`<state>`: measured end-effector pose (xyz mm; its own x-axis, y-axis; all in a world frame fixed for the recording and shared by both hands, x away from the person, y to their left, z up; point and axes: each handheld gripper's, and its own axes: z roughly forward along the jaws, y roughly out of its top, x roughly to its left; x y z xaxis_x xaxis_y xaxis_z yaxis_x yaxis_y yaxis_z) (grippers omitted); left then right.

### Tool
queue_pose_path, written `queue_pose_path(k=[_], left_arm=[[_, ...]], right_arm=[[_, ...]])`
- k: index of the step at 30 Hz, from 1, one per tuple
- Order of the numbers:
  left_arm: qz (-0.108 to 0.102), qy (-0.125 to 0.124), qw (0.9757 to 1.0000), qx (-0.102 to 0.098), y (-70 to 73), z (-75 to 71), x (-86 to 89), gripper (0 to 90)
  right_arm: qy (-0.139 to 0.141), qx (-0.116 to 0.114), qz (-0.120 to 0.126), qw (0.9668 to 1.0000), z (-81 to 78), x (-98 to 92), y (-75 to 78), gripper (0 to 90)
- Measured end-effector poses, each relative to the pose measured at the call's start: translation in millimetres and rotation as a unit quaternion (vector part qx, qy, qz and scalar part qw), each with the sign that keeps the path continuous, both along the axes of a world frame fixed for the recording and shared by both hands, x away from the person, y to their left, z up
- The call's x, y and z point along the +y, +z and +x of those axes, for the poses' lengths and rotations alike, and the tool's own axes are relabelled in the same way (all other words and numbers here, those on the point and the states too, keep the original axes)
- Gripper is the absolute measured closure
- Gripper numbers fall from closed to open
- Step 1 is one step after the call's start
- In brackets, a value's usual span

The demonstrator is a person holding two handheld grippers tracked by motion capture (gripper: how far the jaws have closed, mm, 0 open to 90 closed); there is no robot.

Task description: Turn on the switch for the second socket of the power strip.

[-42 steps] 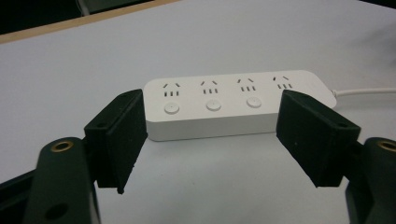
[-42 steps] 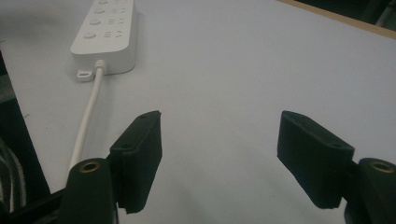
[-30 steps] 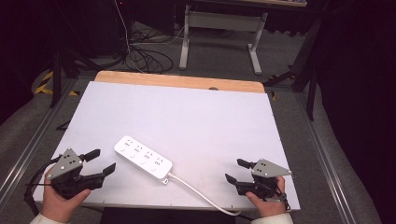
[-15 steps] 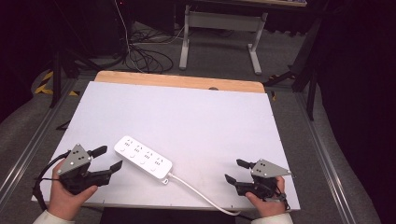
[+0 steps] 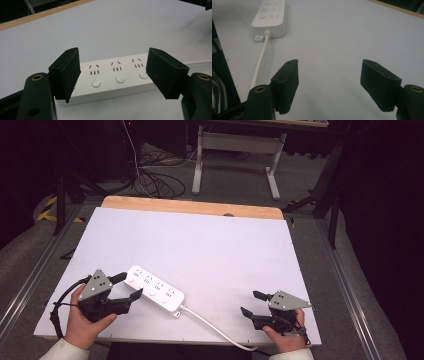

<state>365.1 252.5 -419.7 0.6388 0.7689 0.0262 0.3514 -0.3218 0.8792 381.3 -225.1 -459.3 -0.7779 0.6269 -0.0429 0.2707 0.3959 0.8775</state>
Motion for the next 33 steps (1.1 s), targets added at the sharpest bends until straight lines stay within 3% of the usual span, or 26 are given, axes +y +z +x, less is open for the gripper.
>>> queue_pose_path(k=[24,29,30,33], left_arm=[[0.016,-0.029,0.9993,0.017,-2.6,18.6,-28.7,30.2],[0.016,-0.030,0.9992,0.023,-3.9,20.7,-26.4,45.6],[0.014,-0.031,0.9990,0.029,-4.6,21.3,-26.2,55.9],[0.025,-0.029,0.9981,0.049,-6.3,24.5,-24.4,71.6]], right_arm=[[0.007,0.003,0.000,1.0000,0.3,0.2,-0.8,31.6],[0.008,0.004,0.000,1.0000,0.4,0.8,-1.3,31.6],[0.009,0.004,-0.002,0.9999,0.7,1.4,-1.9,31.6],[0.010,0.005,-0.003,0.9999,0.7,1.7,-2.0,31.6]])
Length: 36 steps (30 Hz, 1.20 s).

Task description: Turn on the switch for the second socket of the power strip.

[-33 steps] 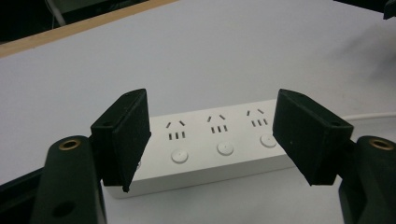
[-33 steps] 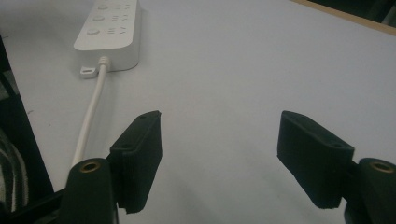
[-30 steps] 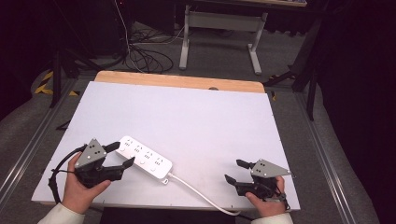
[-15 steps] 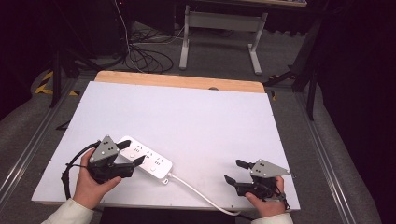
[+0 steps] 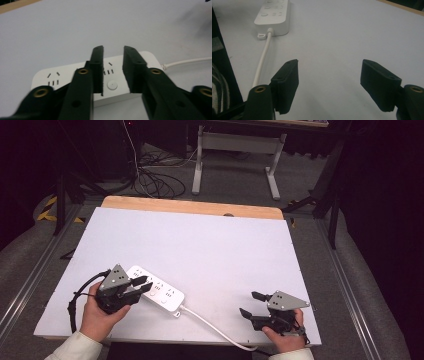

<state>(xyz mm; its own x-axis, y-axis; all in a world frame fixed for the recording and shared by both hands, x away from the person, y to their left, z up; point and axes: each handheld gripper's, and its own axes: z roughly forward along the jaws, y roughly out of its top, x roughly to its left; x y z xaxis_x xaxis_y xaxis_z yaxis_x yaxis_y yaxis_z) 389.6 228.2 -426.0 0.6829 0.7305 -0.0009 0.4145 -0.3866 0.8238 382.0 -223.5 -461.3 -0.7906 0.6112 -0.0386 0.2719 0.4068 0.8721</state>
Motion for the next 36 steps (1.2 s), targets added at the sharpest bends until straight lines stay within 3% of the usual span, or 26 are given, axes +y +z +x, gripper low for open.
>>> queue_pose_path(k=[4,15,17,23,30,36], left_arm=[[0.006,-0.006,0.9999,0.013,-1.2,2.3,1.2,89.6],[0.020,-0.017,0.9979,0.058,-7.5,11.8,-3.6,89.9],[0.022,-0.016,0.9968,0.075,-10.9,15.6,-4.6,89.9],[0.023,-0.022,0.9947,0.098,-15.1,19.6,-6.2,89.9],[0.038,-0.025,0.9927,0.112,-22.3,24.6,-8.7,89.9],[0.058,-0.029,0.9915,0.113,-25.4,26.3,-11.5,89.9]], right_arm=[[0.002,0.001,0.001,1.0000,0.2,0.2,-0.3,31.6],[0.005,0.003,0.000,1.0000,0.3,0.3,-0.5,31.6],[0.006,0.003,0.001,1.0000,0.4,0.3,-0.5,31.6],[0.007,0.004,0.000,1.0000,0.4,0.3,-0.6,31.6],[0.013,0.007,-0.001,0.9999,0.3,1.8,-1.1,31.6],[0.014,0.008,0.000,0.9999,0.6,1.8,-1.5,31.6]])
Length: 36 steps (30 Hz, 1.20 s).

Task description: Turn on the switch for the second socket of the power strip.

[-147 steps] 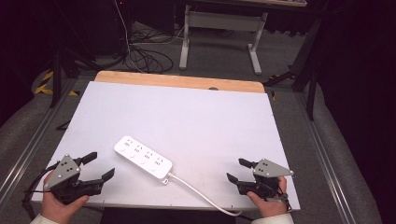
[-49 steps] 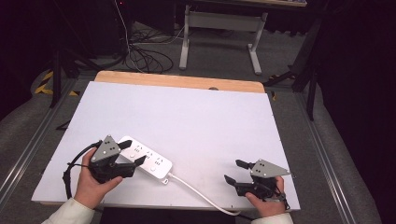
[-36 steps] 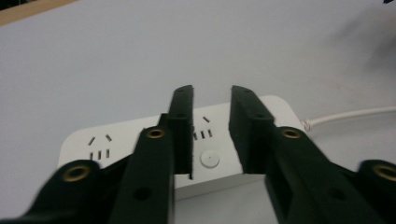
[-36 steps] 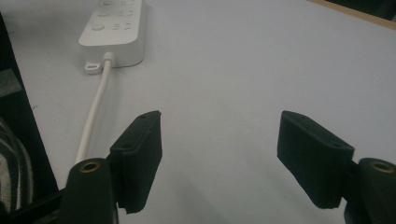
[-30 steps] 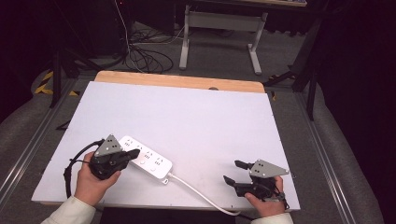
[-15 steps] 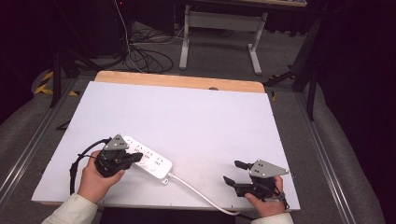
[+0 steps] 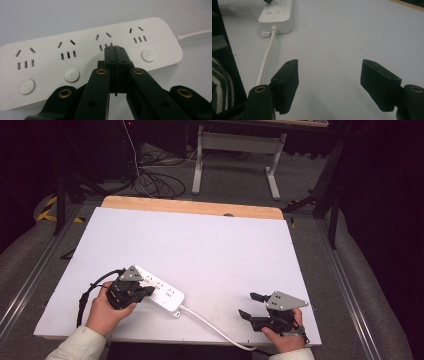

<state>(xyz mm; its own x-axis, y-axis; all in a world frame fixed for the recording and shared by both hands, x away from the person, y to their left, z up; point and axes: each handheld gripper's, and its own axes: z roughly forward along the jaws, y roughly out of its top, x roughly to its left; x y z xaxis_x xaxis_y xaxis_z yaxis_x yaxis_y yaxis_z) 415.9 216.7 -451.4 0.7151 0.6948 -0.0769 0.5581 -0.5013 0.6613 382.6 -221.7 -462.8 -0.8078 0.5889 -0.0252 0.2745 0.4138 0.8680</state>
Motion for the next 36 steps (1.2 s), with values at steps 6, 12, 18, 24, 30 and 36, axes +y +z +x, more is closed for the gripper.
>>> queue_pose_path(k=[6,12,18,24,30,36], left_arm=[[0.005,0.003,1.0000,-0.005,-2.0,1.0,-1.9,89.9],[0.001,0.001,1.0000,-0.010,-3.6,0.4,-1.7,89.9],[0.003,0.004,0.9999,-0.015,-4.4,-0.6,-3.1,90.0],[0.001,0.005,0.9999,-0.015,-5.8,-0.3,-2.7,90.0],[0.009,0.006,0.9997,-0.023,-6.5,-1.8,-4.5,90.0],[0.012,0.007,0.9994,-0.030,-7.9,-3.1,-4.7,90.0]], right_arm=[[0.000,0.000,-0.001,1.0000,0.0,0.0,0.0,31.6],[0.001,0.000,-0.002,1.0000,-0.2,0.5,0.0,31.6],[0.002,0.002,-0.002,1.0000,-0.1,0.7,-0.2,31.6],[0.003,0.002,-0.002,1.0000,-0.1,1.2,-0.3,31.6],[0.003,0.002,-0.003,1.0000,-0.4,1.5,-0.2,31.6],[0.004,0.002,-0.002,1.0000,-0.9,1.7,-0.4,31.6]])
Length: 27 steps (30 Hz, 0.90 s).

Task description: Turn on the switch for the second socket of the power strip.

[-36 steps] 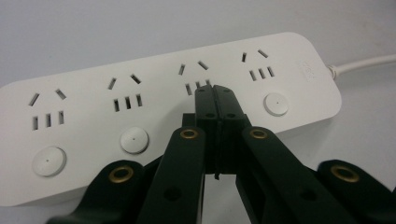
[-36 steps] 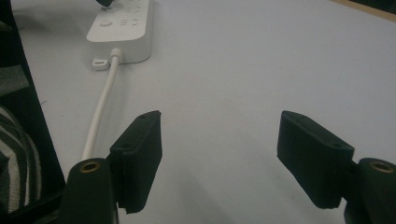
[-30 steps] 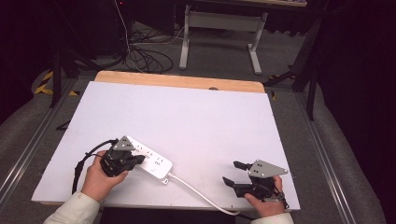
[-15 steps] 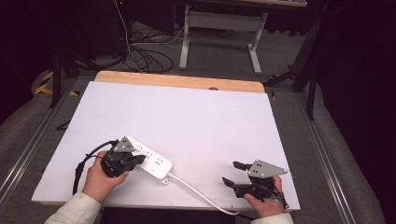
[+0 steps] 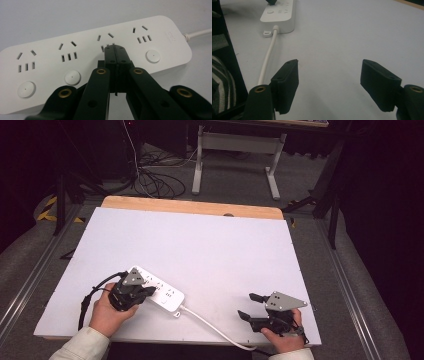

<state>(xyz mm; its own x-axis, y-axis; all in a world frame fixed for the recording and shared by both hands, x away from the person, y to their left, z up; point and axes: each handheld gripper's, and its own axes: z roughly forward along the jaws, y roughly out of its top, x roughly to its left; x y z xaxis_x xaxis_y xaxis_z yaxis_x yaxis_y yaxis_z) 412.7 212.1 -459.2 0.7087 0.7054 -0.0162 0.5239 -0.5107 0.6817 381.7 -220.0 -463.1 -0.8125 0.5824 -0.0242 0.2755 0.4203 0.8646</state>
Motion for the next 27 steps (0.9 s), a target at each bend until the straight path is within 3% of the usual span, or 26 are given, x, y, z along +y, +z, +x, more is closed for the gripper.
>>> queue_pose_path(k=[8,14,27], left_arm=[[-0.007,0.000,1.0000,0.006,-0.9,0.5,0.8,90.0],[0.016,0.002,0.9999,-0.005,0.5,-2.0,-4.2,90.0],[0.016,0.005,0.9999,-0.001,0.5,-1.1,-4.6,90.0]], right_arm=[[0.000,0.000,-0.001,1.0000,-0.2,0.1,-0.1,31.6],[0.000,0.000,-0.001,1.0000,-0.2,0.2,0.0,31.6],[0.000,0.000,-0.002,1.0000,-0.4,0.0,-0.1,31.6]])
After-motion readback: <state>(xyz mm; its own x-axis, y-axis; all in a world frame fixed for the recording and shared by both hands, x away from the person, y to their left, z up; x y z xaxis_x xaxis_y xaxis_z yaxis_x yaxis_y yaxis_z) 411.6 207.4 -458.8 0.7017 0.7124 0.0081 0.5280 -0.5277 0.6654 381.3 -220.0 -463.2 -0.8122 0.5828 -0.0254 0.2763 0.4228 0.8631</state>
